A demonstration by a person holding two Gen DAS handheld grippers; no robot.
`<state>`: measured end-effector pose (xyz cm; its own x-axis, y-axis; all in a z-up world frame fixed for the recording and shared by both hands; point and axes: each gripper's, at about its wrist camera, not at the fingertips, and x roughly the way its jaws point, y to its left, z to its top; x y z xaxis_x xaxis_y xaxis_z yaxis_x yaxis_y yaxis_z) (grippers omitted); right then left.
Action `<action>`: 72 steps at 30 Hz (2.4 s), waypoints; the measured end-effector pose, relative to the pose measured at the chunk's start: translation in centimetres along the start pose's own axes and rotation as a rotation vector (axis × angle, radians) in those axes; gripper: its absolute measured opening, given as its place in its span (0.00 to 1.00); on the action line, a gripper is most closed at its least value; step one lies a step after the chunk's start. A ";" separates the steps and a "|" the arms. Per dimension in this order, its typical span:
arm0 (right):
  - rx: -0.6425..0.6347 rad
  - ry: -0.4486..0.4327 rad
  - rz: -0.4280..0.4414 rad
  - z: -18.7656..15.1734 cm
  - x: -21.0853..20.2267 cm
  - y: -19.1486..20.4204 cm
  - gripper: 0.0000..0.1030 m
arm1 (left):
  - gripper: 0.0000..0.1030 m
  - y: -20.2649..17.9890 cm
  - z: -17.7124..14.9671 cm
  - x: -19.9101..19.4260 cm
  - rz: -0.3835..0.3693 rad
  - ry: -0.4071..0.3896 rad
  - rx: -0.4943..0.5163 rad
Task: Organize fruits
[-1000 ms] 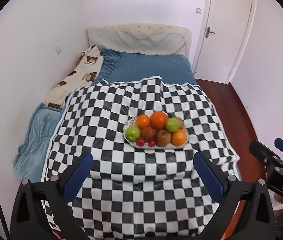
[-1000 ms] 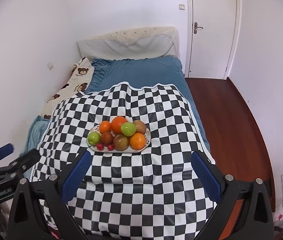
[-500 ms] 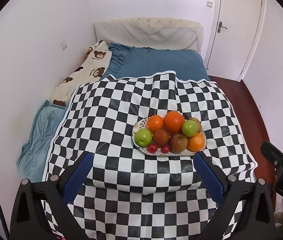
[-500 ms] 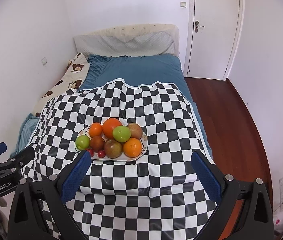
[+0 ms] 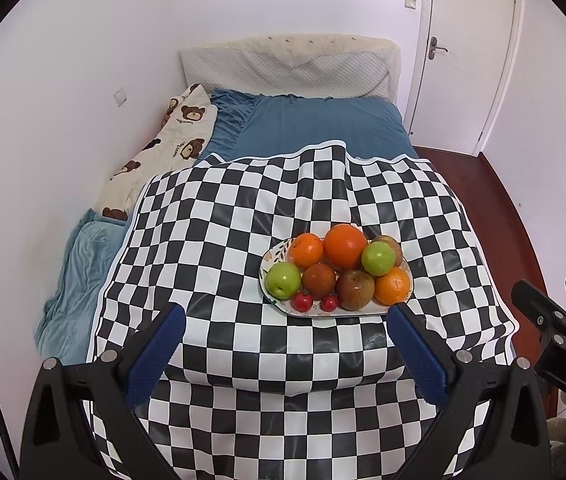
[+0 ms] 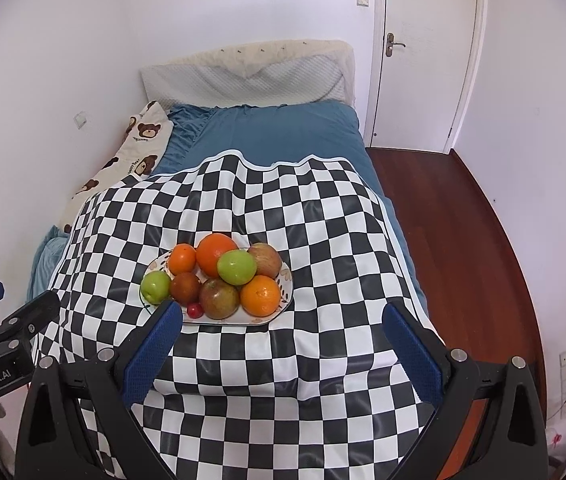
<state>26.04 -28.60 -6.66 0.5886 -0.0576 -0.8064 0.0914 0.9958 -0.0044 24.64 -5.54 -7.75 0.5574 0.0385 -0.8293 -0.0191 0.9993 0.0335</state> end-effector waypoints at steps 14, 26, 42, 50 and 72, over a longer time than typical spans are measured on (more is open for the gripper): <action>0.012 0.004 -0.007 -0.6 0.0 -0.4 0.99 | 1.00 -0.3 0.1 0.3 -0.022 0.005 0.014; 0.017 0.007 -0.007 -0.8 -0.1 -0.5 0.99 | 1.00 -0.4 0.1 0.4 -0.023 0.005 0.021; 0.010 0.005 0.003 -1.2 0.0 -0.7 0.99 | 1.00 -0.3 -0.2 0.3 -0.022 0.011 0.024; 0.007 0.005 0.005 -1.3 0.0 -0.6 0.99 | 1.00 -0.3 -0.1 0.3 -0.021 0.007 0.030; 0.001 0.009 0.015 -1.1 -0.2 -0.4 0.99 | 1.00 -0.4 -0.1 0.2 -0.023 0.008 0.027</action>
<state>25.05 -28.90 -7.16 0.5826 -0.0419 -0.8116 0.0837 0.9965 0.0086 24.67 -5.98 -8.02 0.5508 0.0156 -0.8345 0.0165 0.9994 0.0296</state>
